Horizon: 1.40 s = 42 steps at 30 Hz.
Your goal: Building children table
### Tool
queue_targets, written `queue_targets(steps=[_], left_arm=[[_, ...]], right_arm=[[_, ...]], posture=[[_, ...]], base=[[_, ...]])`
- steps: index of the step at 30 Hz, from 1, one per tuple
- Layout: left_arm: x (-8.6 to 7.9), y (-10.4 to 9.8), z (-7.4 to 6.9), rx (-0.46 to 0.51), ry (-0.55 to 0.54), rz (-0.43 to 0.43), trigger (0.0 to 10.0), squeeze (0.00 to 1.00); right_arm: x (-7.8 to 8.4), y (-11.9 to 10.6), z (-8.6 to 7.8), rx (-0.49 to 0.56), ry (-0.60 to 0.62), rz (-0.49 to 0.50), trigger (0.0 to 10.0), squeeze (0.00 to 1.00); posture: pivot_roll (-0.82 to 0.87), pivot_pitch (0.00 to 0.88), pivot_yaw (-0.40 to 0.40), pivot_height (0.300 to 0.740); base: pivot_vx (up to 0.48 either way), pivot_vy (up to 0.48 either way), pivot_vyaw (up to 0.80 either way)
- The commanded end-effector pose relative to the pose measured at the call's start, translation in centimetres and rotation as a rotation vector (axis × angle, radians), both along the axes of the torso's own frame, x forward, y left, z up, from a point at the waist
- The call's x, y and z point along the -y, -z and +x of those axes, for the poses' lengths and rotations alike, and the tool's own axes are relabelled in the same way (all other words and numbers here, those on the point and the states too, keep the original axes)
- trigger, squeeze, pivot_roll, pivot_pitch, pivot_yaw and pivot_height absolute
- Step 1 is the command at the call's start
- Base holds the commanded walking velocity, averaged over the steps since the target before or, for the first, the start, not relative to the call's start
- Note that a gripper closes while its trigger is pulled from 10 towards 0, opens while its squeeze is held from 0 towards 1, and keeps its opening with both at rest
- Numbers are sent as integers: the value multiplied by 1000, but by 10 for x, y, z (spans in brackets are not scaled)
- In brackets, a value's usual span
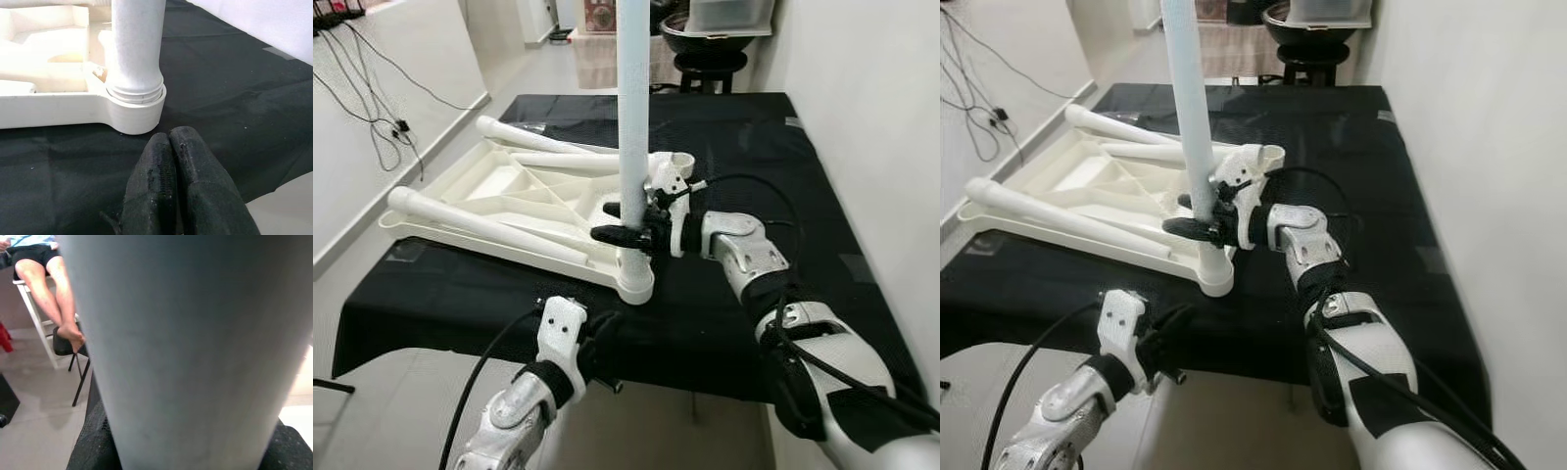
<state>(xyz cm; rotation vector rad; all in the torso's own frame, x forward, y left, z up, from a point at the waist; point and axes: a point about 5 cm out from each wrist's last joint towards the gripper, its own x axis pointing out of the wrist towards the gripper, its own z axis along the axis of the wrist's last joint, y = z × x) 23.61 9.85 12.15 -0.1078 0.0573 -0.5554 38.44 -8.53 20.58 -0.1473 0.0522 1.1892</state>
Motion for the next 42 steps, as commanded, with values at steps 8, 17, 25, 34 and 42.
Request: queue_targets(steps=[8, 17, 25, 34, 42], left_arm=[[0, 0, 0, -5, -5, -3, 10000, 0], [-3, 0, 2, -2, -9, -4, 10000, 0], [-3, 2, 12, 11, -21, 15, 10000, 0], [-2, 3, 15, 17, -27, 12, 10000, 0], [-2, 2, 15, 19, -23, 6, 10000, 0]], right_arm=[[19, 19, 0, 36, 89, -91, 0, 0], [33, 67, -15, -35, 895, 11, 0, 0], [6, 75, -21, 6, 853, -11, 0, 0], [5, 55, -10, -9, 774, -3, 10000, 1000], [-4, 17, 3, 18, 376, 80, 10000, 0]], posture=[[6, 80, 23, 740], [-33, 74, 15, 740], [-44, 25, 8, 740], [-43, 17, 4, 740], [-35, 30, 11, 740]], base=[[0, 0, 0], [0, 0, 0], [0, 0, 0], [0, 0, 0], [0, 0, 0]])
